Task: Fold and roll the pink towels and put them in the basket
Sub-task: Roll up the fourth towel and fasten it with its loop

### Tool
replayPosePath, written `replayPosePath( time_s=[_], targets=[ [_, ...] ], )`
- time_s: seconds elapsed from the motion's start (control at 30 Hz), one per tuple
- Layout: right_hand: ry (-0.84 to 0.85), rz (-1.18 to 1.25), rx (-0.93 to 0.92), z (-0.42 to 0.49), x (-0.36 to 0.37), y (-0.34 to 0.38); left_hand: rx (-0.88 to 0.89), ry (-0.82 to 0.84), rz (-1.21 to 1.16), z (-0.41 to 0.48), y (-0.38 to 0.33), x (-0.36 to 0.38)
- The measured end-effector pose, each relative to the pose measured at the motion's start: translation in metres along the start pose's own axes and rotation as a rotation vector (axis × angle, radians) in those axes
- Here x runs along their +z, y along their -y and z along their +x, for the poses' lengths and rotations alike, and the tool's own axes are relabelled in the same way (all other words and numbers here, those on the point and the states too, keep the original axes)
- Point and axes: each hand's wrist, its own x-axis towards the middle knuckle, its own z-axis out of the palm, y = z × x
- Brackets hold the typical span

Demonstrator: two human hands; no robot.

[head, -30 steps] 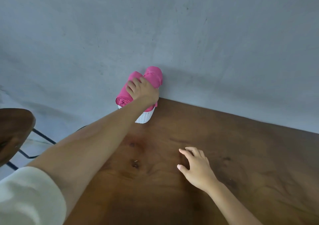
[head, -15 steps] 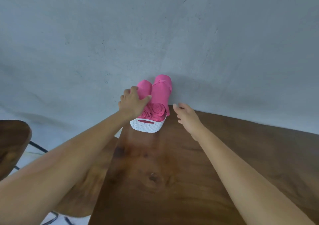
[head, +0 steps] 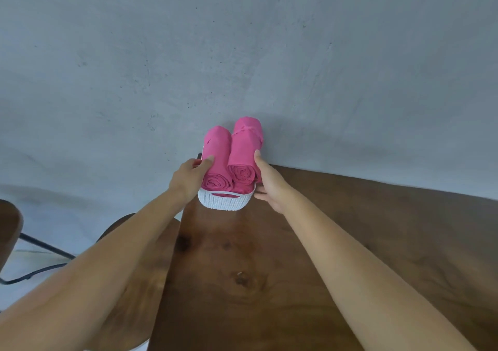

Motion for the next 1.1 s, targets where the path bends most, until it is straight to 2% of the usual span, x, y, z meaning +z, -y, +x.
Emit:
replayPosePath(
  time_s=[0.4,1.1],
  targets=[
    [-0.004,-0.021,0.003,-0.071,-0.014,-0.041,0.025,0.034,0.031,-0.072,0.018,0.021],
    [-0.052,0.068,0.044,-0.285,-0.061,-0.154,-0.016,-0.006,-0.079,-0.314,0.037,0.089]
  ],
)
